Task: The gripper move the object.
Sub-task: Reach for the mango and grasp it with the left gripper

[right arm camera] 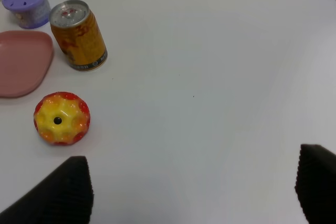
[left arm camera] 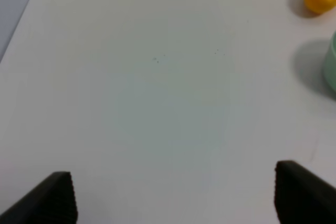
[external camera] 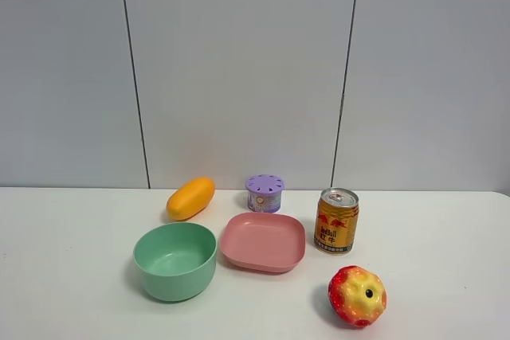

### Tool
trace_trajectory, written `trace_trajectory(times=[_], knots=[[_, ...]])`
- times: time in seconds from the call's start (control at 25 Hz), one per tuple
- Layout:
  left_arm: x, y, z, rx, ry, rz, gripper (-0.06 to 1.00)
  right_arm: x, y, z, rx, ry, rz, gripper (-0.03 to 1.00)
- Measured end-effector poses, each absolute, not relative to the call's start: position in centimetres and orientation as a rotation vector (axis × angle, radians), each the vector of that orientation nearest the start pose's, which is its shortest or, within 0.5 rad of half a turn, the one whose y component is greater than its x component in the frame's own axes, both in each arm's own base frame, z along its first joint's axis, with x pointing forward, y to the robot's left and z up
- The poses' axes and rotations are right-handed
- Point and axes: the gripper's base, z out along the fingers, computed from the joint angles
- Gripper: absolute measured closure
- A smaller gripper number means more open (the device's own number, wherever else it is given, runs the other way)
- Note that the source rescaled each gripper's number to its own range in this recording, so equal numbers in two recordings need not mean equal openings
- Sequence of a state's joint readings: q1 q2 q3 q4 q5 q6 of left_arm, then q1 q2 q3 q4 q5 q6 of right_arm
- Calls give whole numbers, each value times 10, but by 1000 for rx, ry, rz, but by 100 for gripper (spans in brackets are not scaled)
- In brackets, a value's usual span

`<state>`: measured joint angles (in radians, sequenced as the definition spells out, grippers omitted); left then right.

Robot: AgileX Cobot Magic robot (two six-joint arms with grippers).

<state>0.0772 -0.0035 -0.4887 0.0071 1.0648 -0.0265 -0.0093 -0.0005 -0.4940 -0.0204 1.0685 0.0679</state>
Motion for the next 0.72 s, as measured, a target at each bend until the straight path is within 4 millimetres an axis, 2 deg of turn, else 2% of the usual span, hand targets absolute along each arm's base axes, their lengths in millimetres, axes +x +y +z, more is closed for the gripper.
trace_trajectory(times=[0.04, 0.52, 0.64, 0.72], knots=[[-4, 0, 274, -107, 2054, 40, 50, -5, -2, 275, 80, 2056, 12, -3], [-4, 0, 274, -79, 2053, 48, 49, -5, -2, 275, 80, 2056, 12, -3], [-4, -4, 290, -40, 2033, 23, 49, -5, -2, 275, 80, 2056, 12, -3], [0, -5, 312, 0, 2030, 17, 49, -5, -2, 275, 80, 2056, 12, -3]])
